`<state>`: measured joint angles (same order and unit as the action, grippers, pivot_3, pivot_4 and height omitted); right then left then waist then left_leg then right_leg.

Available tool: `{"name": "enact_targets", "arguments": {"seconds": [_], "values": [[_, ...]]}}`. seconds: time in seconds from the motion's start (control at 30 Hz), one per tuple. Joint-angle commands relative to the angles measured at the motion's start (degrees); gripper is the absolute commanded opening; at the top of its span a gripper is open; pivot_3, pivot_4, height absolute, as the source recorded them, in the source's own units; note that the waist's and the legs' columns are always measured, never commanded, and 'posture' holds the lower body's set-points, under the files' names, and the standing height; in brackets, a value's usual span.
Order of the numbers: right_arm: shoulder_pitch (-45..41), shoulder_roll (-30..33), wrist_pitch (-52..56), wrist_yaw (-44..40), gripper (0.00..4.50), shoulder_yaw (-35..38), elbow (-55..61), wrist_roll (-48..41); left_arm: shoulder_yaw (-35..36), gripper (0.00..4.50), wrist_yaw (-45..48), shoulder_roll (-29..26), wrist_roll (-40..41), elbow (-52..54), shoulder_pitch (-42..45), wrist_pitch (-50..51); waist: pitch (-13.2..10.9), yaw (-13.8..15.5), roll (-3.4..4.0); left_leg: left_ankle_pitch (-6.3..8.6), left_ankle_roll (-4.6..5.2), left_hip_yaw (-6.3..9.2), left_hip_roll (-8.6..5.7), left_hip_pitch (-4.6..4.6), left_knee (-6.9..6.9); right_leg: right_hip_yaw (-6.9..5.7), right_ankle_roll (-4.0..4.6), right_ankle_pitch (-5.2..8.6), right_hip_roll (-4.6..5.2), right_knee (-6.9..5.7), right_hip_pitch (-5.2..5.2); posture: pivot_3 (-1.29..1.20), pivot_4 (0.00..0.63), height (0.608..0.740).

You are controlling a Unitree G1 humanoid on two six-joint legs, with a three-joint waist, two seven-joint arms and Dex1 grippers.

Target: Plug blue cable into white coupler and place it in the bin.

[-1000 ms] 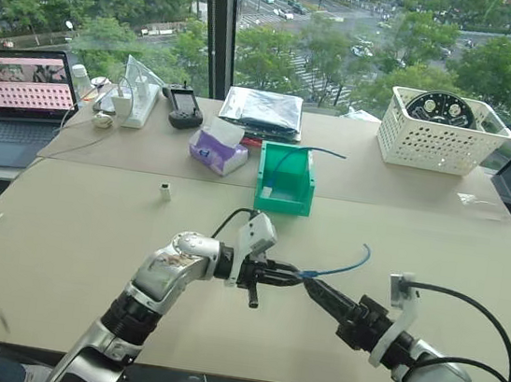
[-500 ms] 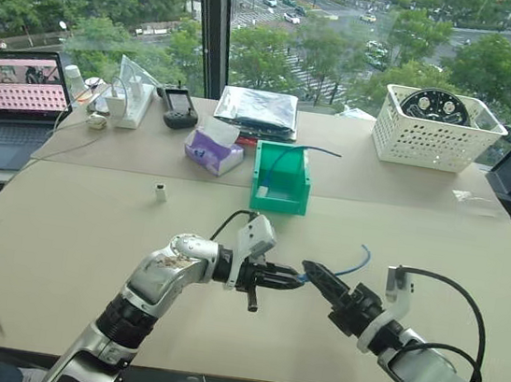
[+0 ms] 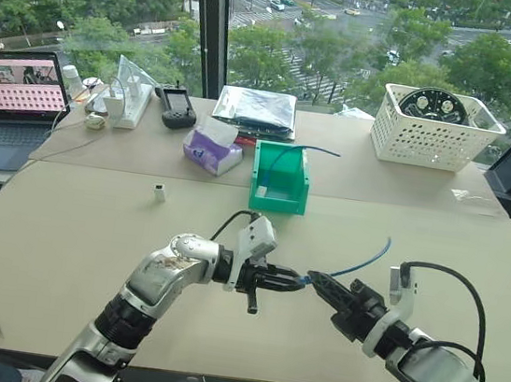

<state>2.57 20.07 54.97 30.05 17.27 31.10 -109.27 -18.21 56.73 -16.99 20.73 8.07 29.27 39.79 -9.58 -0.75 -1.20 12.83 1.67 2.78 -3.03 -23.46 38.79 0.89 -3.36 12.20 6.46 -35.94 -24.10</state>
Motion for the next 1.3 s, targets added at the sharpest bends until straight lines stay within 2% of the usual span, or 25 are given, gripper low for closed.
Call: {"name": "enact_targets", "arguments": {"seconds": [0.03,0.1,0.17,0.2,0.33,0.53,0.73,0.83,0.97,1.07,1.2,1.3], "values": [[-0.27,3.44,-4.79,-1.12,0.06,-1.8,2.57,-3.29,-0.17,0.28,-1.71,0.45,-1.2,0.44,0.59,-3.49,0.0,0.02,0.0,0.0,0.0,0.0,0.0,-0.01,0.0,0.0,0.0,0.0,0.0,0.01,0.0,0.0,0.15,0.728],[-0.84,5.12,-6.8,-1.77,0.06,-2.11,2.14,-3.61,1.52,0.28,-3.9,1.39,-1.58,-0.99,1.01,-5.01,-0.01,0.11,-0.01,0.0,0.01,-0.01,0.0,-0.03,0.01,0.0,0.0,0.0,0.01,0.03,0.0,0.0,0.15,0.728],[-3.46,6.98,-9.16,-2.69,0.0,-1.08,0.29,-3.42,4.31,1.1,-4.1,1.47,0.12,-1.91,1.58,-5.37,-0.01,0.1,-0.02,0.0,0.01,-0.01,0.0,-0.04,0.01,0.0,0.0,-0.01,0.02,0.05,0.02,0.0,0.15,0.728],[-4.64,7.99,-9.89,-3.1,0.0,-0.77,-0.7,-3.23,5.15,1.24,-4.01,1.05,0.66,-2.0,1.73,-5.15,-0.02,-0.07,-0.03,0.0,0.01,-0.01,0.0,-0.04,0.02,0.0,0.0,-0.01,0.02,0.05,0.0,0.0,0.15,0.728],[-8.04,11.86,-10.62,-5.57,0.0,-1.06,-3.61,-2.66,7.75,2.6,-5.51,-0.84,0.24,-2.13,1.72,-6.22,-0.02,0.06,-0.03,-0.03,0.05,-0.02,0.06,-0.02,0.0,-0.03,0.01,-0.01,-0.04,0.04,-0.01,0.0,0.15,0.728],[-15.77,17.8,-8.9,-10.2,0.0,-2.34,-10.06,-0.38,18.35,4.49,-10.69,-5.1,0.68,-1.97,-1.82,-8.54,-0.02,-0.06,-0.04,0.01,0.11,-0.11,0.03,-0.09,0.0,0.03,0.27,-0.17,0.01,0.09,-0.05,0.0,0.15,0.728],[-24.58,20.15,-6.88,-14.09,0.0,-4.75,-16.95,1.75,26.37,4.49,-19.04,-6.5,0.2,2.85,-10.41,-9.51,-0.03,0.13,-0.04,0.02,0.13,-0.09,0.06,-0.09,-0.03,-0.01,0.4,-0.25,0.01,0.11,-0.05,0.0,0.15,0.728],[-28.04,20.19,-6.2,-14.93,0.0,-5.33,-19.61,2.53,30.51,4.49,-24.5,-4.98,0.21,5.77,-15.63,-10.15,-0.04,0.23,-0.06,0.02,0.14,-0.11,0.05,-0.13,-0.02,0.0,0.41,-0.26,0.06,0.15,-0.06,0.0,0.15,0.728],[-31.73,19.07,-6.32,-14.42,0.0,-5.46,-21.46,2.71,33.29,4.49,-33.72,-2.46,-4.19,5.2,-19.79,-13.43,-0.04,0.75,-0.06,0.03,0.14,-0.08,0.05,-0.16,-0.02,-0.03,0.43,-0.27,0.07,0.16,-0.08,0.0,0.15,0.728],[-32.82,18.32,-6.15,-14.16,0.0,-5.7,-21.76,3.34,33.19,4.49,-39.45,-0.46,-7.01,0.21,-18.41,-15.39,-0.04,1.42,-0.06,0.02,0.14,-0.06,0.05,-0.16,-0.01,-0.05,0.44,-0.28,0.07,0.14,-0.06,0.0,0.15,0.728],[-32.8,17.68,-6.26,-13.71,0.0,-5.59,-21.33,3.8,31.75,4.49,-42.46,0.54,-9.67,-6.83,-14.8,-19.29,-0.04,1.66,-0.08,0.02,0.14,-0.07,0.0,-0.2,0.04,-0.07,0.4,-0.31,0.09,0.15,-0.05,0.0,0.15,0.728],[-32.37,17.65,-6.65,-12.79,0.0,-5.05,-20.16,3.76,29.45,4.49,-43.66,1.03,-12.54,-17.22,-9.77,-23.13,-0.04,1.61,-0.08,0.02,0.14,-0.08,-0.03,-0.23,0.05,-0.07,0.39,-0.33,0.1,0.14,-0.08,0.0,0.15,0.728]]}}
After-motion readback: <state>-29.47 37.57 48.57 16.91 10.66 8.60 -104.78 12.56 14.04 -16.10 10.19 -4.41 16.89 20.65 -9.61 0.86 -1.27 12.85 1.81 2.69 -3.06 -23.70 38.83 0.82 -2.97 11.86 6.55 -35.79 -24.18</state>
